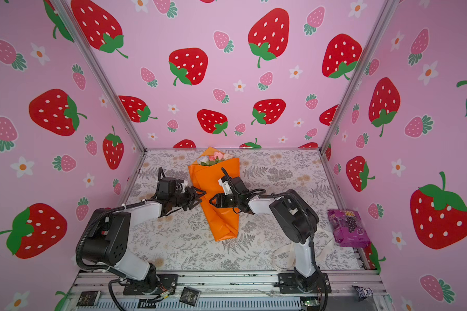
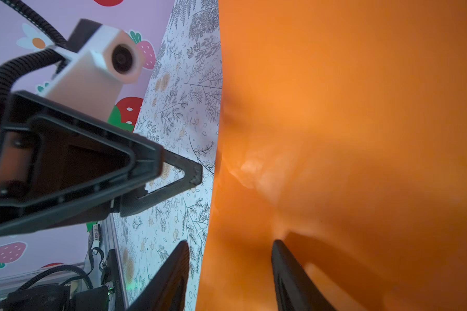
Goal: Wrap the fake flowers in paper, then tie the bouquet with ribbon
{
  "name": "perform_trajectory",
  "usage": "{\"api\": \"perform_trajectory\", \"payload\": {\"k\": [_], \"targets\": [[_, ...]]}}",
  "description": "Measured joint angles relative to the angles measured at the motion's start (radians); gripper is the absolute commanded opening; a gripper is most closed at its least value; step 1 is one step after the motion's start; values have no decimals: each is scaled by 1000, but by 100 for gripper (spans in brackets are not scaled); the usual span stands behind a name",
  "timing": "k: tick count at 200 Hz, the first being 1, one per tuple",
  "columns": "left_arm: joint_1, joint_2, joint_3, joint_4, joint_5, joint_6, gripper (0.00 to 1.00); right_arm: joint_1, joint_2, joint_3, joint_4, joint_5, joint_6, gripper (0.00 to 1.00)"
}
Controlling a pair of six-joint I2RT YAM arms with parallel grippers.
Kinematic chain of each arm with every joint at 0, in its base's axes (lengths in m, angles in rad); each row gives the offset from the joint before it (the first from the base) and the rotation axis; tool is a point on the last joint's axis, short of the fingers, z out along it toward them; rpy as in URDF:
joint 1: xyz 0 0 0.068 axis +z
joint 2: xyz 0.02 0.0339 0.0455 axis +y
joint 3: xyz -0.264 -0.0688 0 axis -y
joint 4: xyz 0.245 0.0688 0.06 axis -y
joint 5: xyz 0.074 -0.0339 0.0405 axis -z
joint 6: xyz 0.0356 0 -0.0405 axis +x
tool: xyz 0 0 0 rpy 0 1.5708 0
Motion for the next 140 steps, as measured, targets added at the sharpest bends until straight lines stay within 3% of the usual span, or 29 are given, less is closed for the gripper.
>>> {"api": "perform_trajectory", "payload": {"k": [42, 69, 90, 115, 128, 140], "targets": [[-21, 57, 34, 0, 7, -22, 48, 0, 0, -2, 7, 1, 2, 49], [-32, 116, 66, 23, 17, -34, 33, 0, 0, -4, 7, 1, 2, 49], [-34, 158, 77, 50, 25, -45, 15, -1, -11, -10, 6, 5, 2, 50], [-34, 175, 85, 53, 35, -41, 2, -16, -108, -79, -1, 28, 2, 51], [-32, 175, 94, 50, 39, -31, 0, -30, -196, -145, 1, 45, 8, 51], [-31, 175, 103, 48, 48, -17, 0, -55, -289, -218, 11, 56, 23, 45]]}}
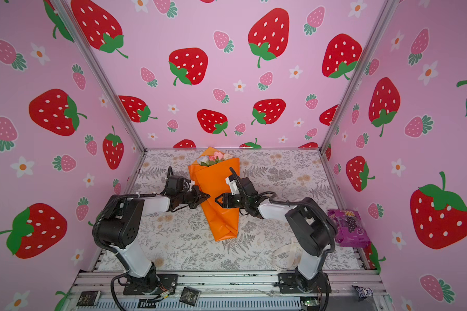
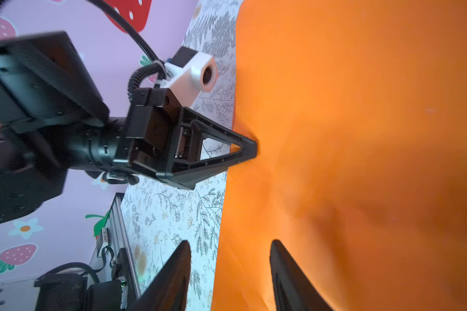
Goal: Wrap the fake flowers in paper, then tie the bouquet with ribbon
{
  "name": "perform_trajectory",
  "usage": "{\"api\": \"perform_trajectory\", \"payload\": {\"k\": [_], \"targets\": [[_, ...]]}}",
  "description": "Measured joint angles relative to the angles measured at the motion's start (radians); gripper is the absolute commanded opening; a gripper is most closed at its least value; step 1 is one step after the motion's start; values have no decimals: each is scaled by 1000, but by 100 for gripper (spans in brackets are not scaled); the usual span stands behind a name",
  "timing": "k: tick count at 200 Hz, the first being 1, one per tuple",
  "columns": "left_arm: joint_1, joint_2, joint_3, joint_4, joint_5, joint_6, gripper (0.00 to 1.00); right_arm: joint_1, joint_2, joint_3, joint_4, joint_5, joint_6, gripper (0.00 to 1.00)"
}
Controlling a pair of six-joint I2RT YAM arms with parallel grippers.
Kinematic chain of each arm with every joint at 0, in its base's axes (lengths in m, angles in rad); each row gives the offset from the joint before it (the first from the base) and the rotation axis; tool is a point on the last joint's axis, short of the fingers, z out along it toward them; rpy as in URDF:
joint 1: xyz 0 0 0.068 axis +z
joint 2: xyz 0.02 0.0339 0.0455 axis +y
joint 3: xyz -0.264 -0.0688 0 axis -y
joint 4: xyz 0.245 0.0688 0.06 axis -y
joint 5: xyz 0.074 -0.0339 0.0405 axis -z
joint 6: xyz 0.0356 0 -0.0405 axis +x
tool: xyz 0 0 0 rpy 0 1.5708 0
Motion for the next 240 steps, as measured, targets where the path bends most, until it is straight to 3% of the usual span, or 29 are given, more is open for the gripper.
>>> {"api": "perform_trajectory", "payload": {"k": [41, 61, 113, 194, 240], "targets": [[4, -31, 10, -7, 26, 53, 0, -64, -156, -192, 54, -36, 48, 15], [9, -48, 10, -5, 43, 65, 0, -29, -154, -258, 90, -89, 79, 10], [13, -51, 9, -12, 61, 90, 0, 53, -109, -318, 137, -176, 100, 9], [26, -40, 9, -29, 67, 111, 0, 96, -92, -279, 55, -187, 25, 11], [40, 5, 9, -33, 67, 132, 0, 110, -90, -214, -78, -144, -42, 14]]}}
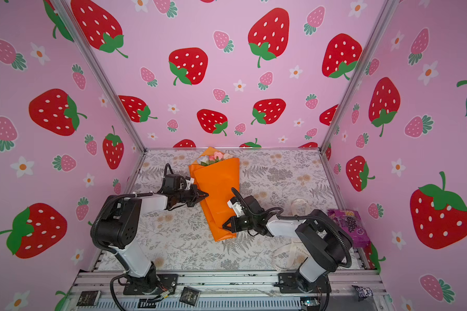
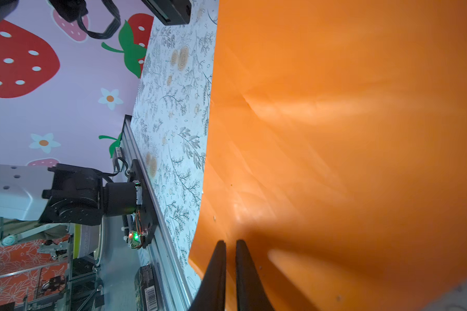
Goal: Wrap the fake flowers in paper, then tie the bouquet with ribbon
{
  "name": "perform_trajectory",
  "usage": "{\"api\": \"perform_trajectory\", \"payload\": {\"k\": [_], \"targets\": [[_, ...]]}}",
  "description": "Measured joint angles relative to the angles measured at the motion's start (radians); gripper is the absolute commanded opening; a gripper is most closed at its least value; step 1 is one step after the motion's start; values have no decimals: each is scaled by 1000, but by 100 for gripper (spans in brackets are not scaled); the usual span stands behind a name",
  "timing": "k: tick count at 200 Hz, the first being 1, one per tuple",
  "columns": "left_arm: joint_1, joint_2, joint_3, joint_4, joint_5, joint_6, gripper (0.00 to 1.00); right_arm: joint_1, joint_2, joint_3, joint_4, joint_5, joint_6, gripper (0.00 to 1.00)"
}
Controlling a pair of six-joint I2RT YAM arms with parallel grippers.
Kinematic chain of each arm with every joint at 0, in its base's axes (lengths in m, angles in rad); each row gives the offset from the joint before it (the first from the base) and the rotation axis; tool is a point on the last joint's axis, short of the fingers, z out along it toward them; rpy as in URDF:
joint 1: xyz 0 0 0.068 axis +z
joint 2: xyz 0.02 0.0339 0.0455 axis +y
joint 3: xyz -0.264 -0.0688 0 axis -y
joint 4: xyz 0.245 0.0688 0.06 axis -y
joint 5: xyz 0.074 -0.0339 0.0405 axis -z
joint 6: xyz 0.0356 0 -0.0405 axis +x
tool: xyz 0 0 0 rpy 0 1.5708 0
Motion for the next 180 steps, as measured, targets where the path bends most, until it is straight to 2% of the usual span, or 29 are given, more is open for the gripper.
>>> {"api": "perform_trajectory", "payload": {"k": [47, 81, 109, 149, 180], "targets": [[2, 50, -14, 5, 1, 3, 0, 34, 11, 36, -92, 39, -43, 20], [3, 49, -14, 12, 8, 8, 0, 51, -56, 45, -132, 99, -55, 21], [3, 49, -14, 12, 8, 16, 0, 74, -98, 45, -127, 117, -69, 13], [3, 49, -14, 12, 9, 23, 0, 126, -96, 36, -119, 101, -78, 11], [3, 49, -14, 12, 16, 24, 0, 180, -74, 41, -140, 183, -95, 8]]}}
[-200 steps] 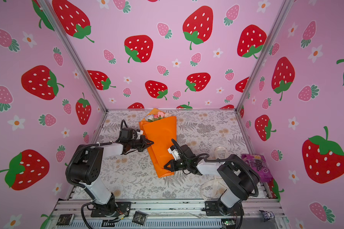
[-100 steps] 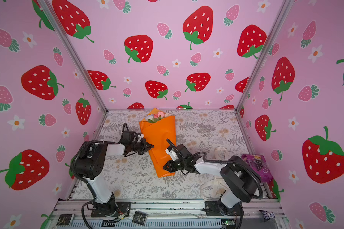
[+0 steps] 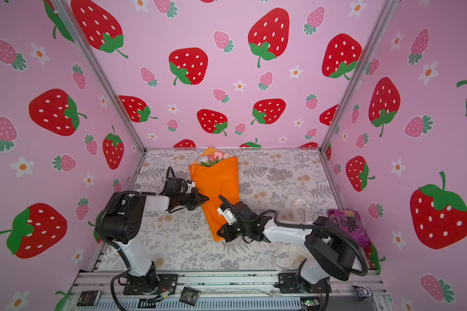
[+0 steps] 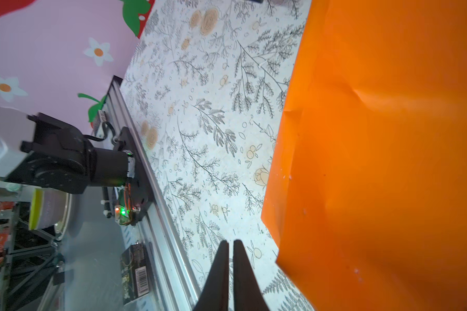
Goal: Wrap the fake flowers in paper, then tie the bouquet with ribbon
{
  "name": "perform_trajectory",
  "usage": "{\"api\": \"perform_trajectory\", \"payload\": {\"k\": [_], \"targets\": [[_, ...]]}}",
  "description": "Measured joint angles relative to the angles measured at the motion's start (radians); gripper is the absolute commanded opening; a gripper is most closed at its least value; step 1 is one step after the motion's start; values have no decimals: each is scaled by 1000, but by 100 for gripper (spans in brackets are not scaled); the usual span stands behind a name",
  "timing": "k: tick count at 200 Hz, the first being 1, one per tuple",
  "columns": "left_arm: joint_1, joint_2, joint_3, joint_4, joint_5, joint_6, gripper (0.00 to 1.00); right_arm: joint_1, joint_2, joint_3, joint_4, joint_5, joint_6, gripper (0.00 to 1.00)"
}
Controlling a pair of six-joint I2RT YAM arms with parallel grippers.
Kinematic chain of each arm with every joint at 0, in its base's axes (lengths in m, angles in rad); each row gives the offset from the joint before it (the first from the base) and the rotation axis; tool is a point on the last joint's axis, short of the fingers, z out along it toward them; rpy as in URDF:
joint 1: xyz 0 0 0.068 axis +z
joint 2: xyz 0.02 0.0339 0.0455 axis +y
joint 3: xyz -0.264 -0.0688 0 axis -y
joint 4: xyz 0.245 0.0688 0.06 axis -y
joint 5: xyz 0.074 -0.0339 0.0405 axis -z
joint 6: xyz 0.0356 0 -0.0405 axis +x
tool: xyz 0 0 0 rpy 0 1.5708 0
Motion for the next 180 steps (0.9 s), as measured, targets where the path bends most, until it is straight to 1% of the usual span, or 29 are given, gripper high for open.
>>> {"api": "perform_trajectory", "payload": {"k": [19, 39, 95, 115, 134, 163, 180], "targets": [[0, 0, 0, 0, 0, 0, 0, 8, 5, -6, -9, 84, 2, 8], [0, 0, 0, 0, 3, 4, 0, 7, 3, -40, 16, 142, 13, 8], [0, 0, 0, -6, 7, 10, 0, 5, -19, -181, 71, 209, 96, 8], [0, 0, 0, -7, 8, 14, 0, 0, -17, -200, 87, 206, 120, 9], [0, 0, 0, -8, 7, 25, 0, -1, -26, -208, 128, 176, 133, 9], [1, 0, -5, -7, 7, 38, 0, -4, -150, -270, 207, 116, 158, 9], [1, 0, -13, -7, 6, 50, 0, -16, -202, -280, 235, 86, 163, 9]]}}
